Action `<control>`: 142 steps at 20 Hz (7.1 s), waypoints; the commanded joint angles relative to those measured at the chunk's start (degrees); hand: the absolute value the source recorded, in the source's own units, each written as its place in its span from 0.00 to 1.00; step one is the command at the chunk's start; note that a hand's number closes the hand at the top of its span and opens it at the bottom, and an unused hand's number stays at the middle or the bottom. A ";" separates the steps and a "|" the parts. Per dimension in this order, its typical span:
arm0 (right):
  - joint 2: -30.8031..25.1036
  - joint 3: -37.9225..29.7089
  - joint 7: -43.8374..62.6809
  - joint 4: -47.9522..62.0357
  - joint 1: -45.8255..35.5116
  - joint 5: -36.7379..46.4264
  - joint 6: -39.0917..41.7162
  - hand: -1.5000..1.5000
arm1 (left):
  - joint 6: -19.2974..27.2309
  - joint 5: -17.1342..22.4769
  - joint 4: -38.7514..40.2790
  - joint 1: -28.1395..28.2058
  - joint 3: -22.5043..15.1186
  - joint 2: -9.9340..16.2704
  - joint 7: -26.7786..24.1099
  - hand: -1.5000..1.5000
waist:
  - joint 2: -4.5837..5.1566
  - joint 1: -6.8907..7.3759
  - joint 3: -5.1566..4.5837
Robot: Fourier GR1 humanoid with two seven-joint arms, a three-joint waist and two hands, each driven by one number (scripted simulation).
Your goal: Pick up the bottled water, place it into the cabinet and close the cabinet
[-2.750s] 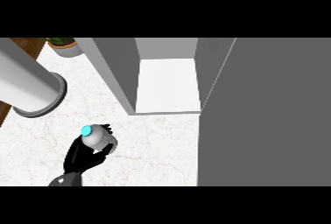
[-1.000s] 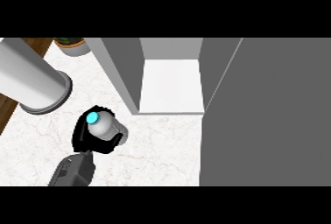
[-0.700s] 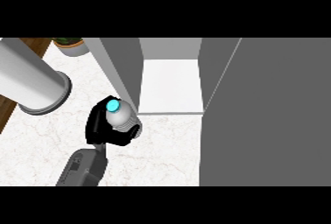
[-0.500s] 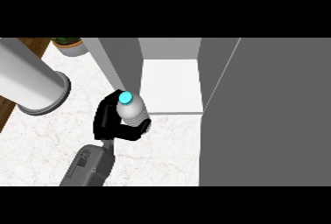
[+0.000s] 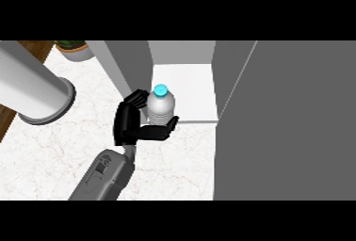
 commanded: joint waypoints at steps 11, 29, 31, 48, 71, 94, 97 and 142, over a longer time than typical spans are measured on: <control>-0.96 -0.80 3.19 -8.10 1.89 -9.06 -0.75 0.00 | 7.48 1.19 14.86 -15.64 0.22 -1.05 4.81 1.00 | 0.87 -2.58 -0.12; -2.51 2.29 1.56 -1.78 -3.32 -5.96 -0.59 0.00 | 17.28 -2.33 22.92 -26.26 -2.62 0.95 6.72 0.00 | 1.52 -3.46 -0.06; -2.20 2.45 2.28 -3.97 -2.40 -5.58 -1.21 0.00 | 14.82 -2.09 28.83 -29.11 -1.39 0.89 6.28 0.00 | 1.53 -3.45 -0.10; -4.10 -1.78 1.39 -4.47 -0.62 -9.60 0.46 0.00 | 4.05 3.18 44.73 -39.94 9.36 -1.01 -13.50 0.00 | 1.53 -3.22 -0.15; -0.63 -2.16 4.41 -6.26 -0.88 -6.76 -1.19 0.00 | 2.85 19.66 19.67 -20.36 -11.01 -1.06 -14.84 0.00 | -0.04 0.10 -0.02; -4.37 1.49 9.48 -12.14 0.36 -5.78 1.92 1.00 | 2.27 14.78 -25.72 20.30 -28.80 15.30 -13.63 1.00 | -0.06 0.76 -0.08; -4.76 1.77 9.34 -11.90 0.59 -3.67 3.02 1.00 | 0.89 15.62 -31.01 23.42 -26.96 20.17 -13.21 1.00 | -0.08 0.83 -0.08; -9.59 41.50 27.07 -10.89 -31.21 9.37 -1.41 1.00 | -24.13 37.85 -44.74 51.30 6.23 50.65 -18.38 0.00 | -1.63 4.38 -1.28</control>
